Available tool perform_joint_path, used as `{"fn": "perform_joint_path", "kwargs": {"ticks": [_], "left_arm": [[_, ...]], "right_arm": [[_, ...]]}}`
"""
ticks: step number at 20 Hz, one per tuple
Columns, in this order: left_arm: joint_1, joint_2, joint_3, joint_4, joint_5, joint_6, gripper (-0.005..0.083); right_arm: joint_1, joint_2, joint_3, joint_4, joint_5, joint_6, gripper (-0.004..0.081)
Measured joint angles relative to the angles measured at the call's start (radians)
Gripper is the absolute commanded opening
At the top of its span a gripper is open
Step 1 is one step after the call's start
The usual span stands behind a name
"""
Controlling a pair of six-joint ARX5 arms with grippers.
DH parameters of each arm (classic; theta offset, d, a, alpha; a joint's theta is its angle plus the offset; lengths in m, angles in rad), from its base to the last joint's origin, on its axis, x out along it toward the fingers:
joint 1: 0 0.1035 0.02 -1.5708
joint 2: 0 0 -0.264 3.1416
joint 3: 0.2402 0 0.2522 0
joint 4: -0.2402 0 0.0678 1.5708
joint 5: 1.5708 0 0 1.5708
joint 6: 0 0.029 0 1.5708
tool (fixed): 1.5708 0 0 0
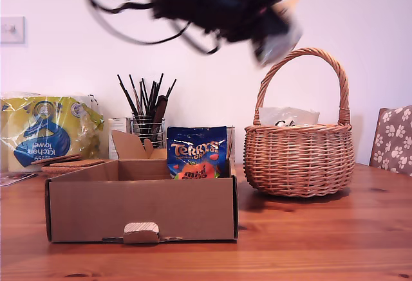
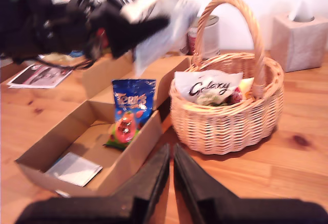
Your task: Move the bags of Easter eggs from the cardboard box on the left into the woven basket on the right side.
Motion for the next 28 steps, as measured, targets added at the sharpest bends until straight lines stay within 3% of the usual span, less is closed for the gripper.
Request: {"fn": "perform_joint_path", "kwargs": {"ticks": [3,9,12,13,15,16,19,21,24,28], "left_arm": [[-0.002,0.123,0.109,-0.011,0.001,0.000,0.0154],[0.001,0.313,0.180,-0.019,-0.002,0.000,0.0170],[0.000,0.318,0.215,-0.040,-0.003,0.043,0.0290],[0.000,0.318,0.216,-0.043,-0.011,0.056,0.0368],[0.000,0.318,0.216,-0.045,-0.013,0.071,0.0616],[0.000,0.318,0.217,-0.048,-0.015,0.076,0.0654],[0.000,0.318,0.217,-0.058,-0.023,0.092,0.0651],[0.000,0.318,0.240,-0.089,-0.032,0.103,0.0604],[0.000,0.320,0.360,-0.202,-0.092,0.116,0.0483],[0.003,0.319,0.507,-0.309,-0.103,0.164,0.0478]], "right_arm": [[0.000,-0.003,0.016,-0.007,0.021,-0.004,-0.0011],[0.000,-0.009,0.114,-0.002,0.031,-0.027,-0.0011],[0.000,-0.009,0.122,-0.019,0.030,-0.027,-0.0011],[0.000,-0.008,0.123,-0.026,0.030,-0.027,-0.0011],[0.000,-0.008,0.123,-0.036,0.029,-0.027,-0.0011],[0.000,-0.008,0.123,-0.040,0.029,-0.027,-0.0011],[0.000,-0.008,0.123,-0.060,0.028,-0.027,-0.0011],[0.000,-0.008,0.123,-0.076,0.027,-0.027,-0.0011],[0.000,-0.008,0.123,-0.089,0.024,-0.027,-0.0011],[0.000,-0.008,0.123,-0.089,0.021,-0.027,-0.0011]]}}
